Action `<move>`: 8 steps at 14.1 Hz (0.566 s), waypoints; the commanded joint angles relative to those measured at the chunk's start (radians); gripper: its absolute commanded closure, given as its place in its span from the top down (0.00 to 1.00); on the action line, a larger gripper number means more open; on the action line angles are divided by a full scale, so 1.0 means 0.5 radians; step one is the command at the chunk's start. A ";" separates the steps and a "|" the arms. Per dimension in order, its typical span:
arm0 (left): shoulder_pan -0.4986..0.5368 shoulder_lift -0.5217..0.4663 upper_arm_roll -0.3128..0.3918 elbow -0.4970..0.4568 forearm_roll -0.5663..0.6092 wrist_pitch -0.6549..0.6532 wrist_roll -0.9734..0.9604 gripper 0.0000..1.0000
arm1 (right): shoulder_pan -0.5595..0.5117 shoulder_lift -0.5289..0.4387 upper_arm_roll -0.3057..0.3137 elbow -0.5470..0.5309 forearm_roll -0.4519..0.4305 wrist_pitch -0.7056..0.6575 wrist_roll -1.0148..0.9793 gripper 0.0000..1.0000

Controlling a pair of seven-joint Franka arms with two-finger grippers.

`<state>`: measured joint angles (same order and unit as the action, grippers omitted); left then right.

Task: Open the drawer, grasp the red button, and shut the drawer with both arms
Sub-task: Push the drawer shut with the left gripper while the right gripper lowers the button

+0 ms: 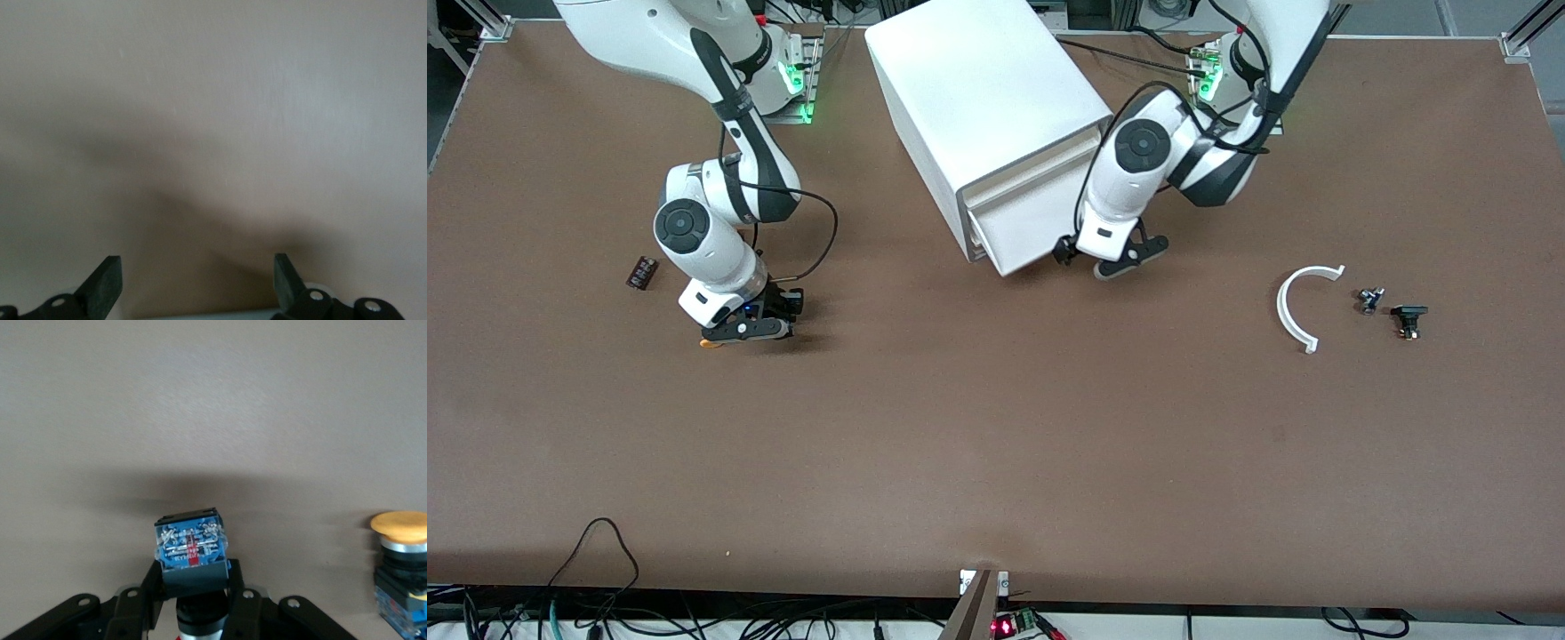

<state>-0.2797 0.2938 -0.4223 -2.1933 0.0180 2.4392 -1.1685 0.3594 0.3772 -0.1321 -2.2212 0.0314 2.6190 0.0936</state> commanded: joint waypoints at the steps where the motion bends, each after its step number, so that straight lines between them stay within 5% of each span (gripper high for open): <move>1: -0.005 -0.069 -0.100 -0.053 0.004 -0.117 -0.019 1.00 | -0.062 -0.070 0.022 -0.055 -0.008 0.008 -0.034 0.74; 2: -0.005 -0.072 -0.131 -0.053 0.004 -0.156 -0.016 1.00 | -0.062 -0.079 0.022 -0.049 -0.008 0.002 -0.019 1.00; 5: -0.005 -0.075 -0.211 -0.053 0.004 -0.166 -0.016 1.00 | -0.062 -0.141 0.025 0.036 0.011 -0.147 0.027 1.00; 8: -0.005 -0.084 -0.275 -0.053 0.004 -0.166 -0.013 1.00 | -0.062 -0.177 0.034 0.309 0.020 -0.576 0.180 1.00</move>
<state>-0.2820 0.2902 -0.5361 -2.1973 0.0180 2.3720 -1.1702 0.3390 0.3180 -0.1307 -2.1533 0.0322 2.4735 0.1353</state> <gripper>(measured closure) 0.000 0.000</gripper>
